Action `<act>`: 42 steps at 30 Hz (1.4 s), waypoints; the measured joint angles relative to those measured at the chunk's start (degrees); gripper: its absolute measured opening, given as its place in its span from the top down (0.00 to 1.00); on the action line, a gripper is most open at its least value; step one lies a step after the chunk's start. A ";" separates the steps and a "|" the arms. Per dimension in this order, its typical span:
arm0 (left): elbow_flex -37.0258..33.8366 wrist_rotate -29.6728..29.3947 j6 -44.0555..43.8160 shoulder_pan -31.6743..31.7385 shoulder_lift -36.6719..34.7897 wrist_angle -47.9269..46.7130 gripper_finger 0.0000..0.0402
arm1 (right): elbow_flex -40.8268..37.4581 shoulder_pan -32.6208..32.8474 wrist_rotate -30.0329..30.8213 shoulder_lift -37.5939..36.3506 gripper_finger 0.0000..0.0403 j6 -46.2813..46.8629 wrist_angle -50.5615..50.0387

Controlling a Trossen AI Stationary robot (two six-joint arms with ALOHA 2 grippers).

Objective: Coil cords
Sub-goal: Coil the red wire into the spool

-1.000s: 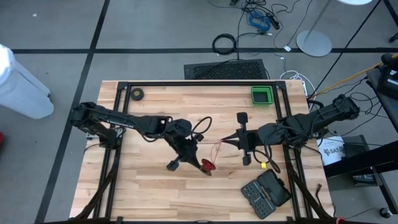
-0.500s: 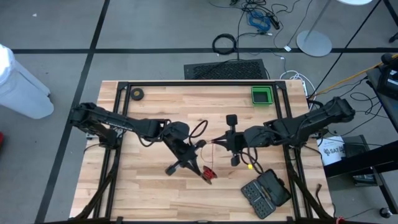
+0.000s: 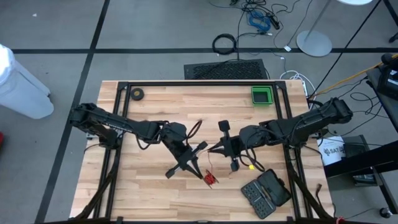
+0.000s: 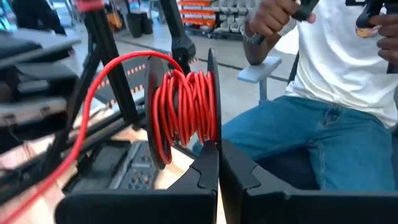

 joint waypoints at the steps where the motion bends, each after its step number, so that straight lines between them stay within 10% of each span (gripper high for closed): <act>1: -0.01 0.00 0.01 -0.06 0.00 0.81 1.00 | 0.01 0.00 -0.30 0.03 1.00 0.00 -0.01; 25: 0.00 -0.67 -0.40 -0.53 0.00 13.00 1.00 | 0.10 0.04 -5.20 2.62 1.00 -0.74 3.33; 42: 0.02 -12.24 -0.37 -0.59 -0.94 14.77 1.00 | 0.04 -0.35 -7.84 4.34 1.00 0.01 1.89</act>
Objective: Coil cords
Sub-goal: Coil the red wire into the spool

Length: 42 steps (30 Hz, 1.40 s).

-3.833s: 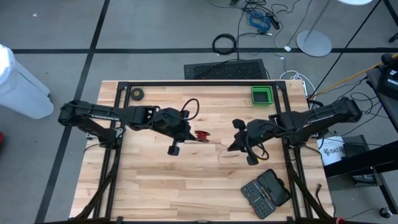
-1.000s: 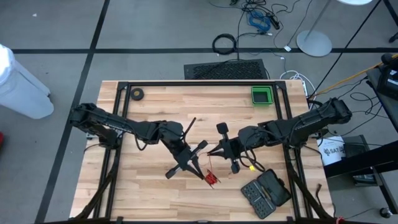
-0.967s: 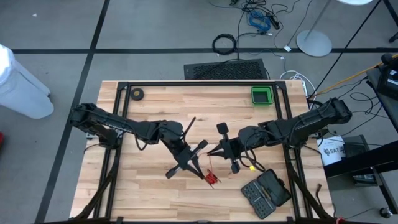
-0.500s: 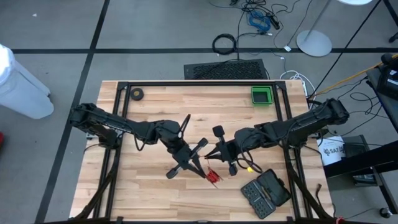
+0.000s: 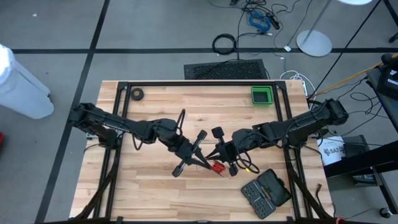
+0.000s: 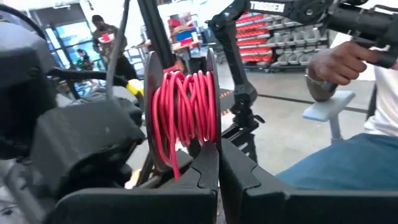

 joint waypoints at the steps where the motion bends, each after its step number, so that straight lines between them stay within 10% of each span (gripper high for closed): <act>1: 0.00 -0.47 -0.01 0.00 -0.32 -0.19 1.00 | 0.00 0.00 0.02 -0.07 1.00 0.18 -0.53; 32: 0.04 -23.43 -0.12 0.28 -8.15 -24.64 1.00 | -0.04 0.13 0.86 -9.39 0.85 18.87 -26.31; 42: 0.04 -26.37 -0.16 0.28 -8.15 -26.20 1.00 | 0.05 0.30 18.23 -14.06 0.83 15.60 -20.80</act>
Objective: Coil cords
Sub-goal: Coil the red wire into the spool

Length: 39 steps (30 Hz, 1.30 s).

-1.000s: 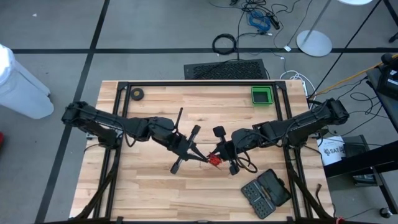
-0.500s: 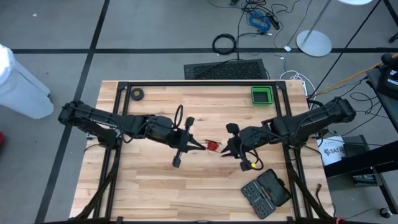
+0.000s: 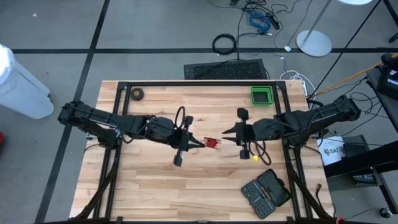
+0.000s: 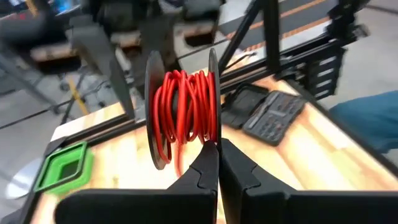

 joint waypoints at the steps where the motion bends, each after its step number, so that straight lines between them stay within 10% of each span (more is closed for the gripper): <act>1: 0.00 -0.98 0.01 0.00 0.00 -0.26 1.00 | 0.02 0.16 0.48 -0.14 0.83 -0.48 1.21; 12: 0.00 -4.37 -0.12 0.00 0.00 -1.12 1.00 | 0.02 2.57 10.57 -0.09 0.83 -4.16 3.81; 39: -0.02 -4.37 -0.01 0.00 0.03 -0.51 1.00 | 0.00 5.86 10.23 0.33 0.69 -6.73 10.22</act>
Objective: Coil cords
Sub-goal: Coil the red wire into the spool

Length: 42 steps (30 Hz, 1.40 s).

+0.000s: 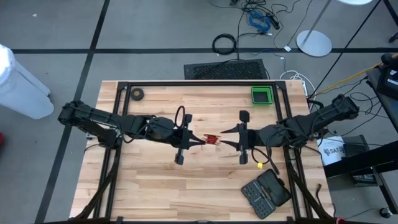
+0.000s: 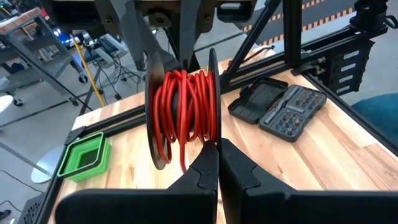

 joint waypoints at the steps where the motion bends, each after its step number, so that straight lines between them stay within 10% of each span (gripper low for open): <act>1: 0.00 0.00 0.00 0.00 0.01 0.10 1.00 | 0.00 0.00 -0.13 0.17 0.69 -0.28 0.29; 18: 0.00 0.01 -0.07 0.00 0.03 -0.09 1.00 | -0.09 -0.17 -2.34 2.01 0.69 -4.71 6.67; 42: -0.02 0.03 -0.49 0.00 0.05 0.06 1.00 | -0.79 -1.65 -1.43 1.97 0.95 -2.96 4.99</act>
